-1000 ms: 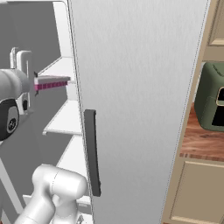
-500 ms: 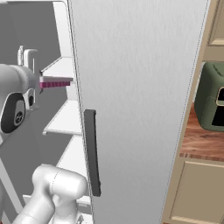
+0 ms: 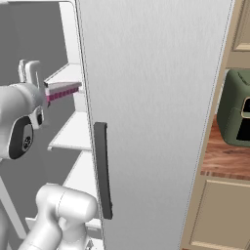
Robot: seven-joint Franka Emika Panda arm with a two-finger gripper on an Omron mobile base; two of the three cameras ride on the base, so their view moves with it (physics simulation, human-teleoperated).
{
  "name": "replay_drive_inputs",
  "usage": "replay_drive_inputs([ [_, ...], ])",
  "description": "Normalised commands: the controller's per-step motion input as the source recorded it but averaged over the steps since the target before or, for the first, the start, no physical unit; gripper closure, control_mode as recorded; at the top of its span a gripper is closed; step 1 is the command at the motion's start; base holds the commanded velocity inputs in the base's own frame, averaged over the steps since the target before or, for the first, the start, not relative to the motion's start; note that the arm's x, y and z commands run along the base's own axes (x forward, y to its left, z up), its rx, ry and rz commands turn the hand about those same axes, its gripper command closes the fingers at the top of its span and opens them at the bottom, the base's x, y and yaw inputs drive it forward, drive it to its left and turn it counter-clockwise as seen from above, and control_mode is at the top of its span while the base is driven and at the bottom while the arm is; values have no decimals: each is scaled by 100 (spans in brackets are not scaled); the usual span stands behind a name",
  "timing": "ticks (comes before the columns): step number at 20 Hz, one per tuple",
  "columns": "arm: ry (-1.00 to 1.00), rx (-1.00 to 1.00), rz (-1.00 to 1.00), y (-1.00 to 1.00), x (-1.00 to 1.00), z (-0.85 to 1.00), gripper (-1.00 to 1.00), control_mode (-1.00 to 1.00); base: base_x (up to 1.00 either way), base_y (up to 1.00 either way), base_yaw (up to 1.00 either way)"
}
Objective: The ice cube tray has been filled with water. Take the tray and place it in the freezer to make ice. Close the freezer door after placing the tray.
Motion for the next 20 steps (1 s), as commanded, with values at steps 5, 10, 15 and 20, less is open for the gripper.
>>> replay_drive_inputs([
  [5, -20, -6, 4, 0, 0, -10, 100, -100, 0, 0, 0],
  [10, -1, 0, 1, 0, 0, 3, 100, -100, 0, 0, 0],
  [15, 2, 0, 0, 0, 0, 5, 100, -100, 0, 0, 0],
  [20, 3, 0, 0, 1, 0, 0, 100, -100, 0, 0, 0],
])
